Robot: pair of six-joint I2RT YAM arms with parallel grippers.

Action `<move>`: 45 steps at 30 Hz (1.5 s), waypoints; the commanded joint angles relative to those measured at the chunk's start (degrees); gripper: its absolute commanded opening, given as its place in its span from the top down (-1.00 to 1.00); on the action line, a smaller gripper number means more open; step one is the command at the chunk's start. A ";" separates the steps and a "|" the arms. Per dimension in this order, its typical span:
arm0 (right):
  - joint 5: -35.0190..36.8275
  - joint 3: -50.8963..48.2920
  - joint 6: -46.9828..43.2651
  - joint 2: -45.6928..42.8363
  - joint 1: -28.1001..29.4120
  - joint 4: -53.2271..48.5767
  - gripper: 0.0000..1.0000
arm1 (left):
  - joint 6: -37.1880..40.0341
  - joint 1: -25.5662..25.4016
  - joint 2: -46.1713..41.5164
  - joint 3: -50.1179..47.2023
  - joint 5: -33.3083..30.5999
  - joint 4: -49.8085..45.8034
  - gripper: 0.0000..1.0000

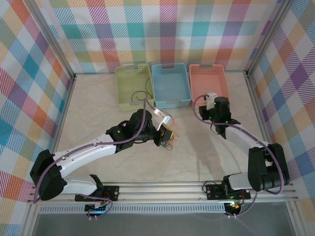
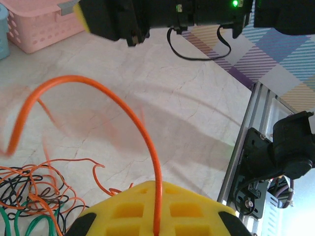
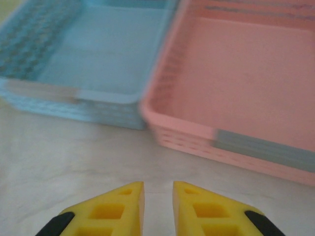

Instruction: Untangle the cables

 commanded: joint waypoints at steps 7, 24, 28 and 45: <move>-21.80 -4.36 6.27 -5.25 -3.81 9.76 0.26 | 0.68 -0.67 -0.06 0.23 -0.98 1.57 1.00; -34.32 -7.17 -17.11 -24.05 13.69 -3.04 -0.01 | 1.81 -0.66 -0.49 -0.08 0.53 2.15 1.00; -33.70 -8.02 -18.69 -21.00 15.02 -0.71 -0.03 | 1.82 -0.67 -0.56 -0.19 1.35 2.47 1.00; -29.03 -2.63 -21.09 -7.15 17.32 8.17 0.01 | 1.71 -0.64 0.21 -0.43 2.26 3.25 1.00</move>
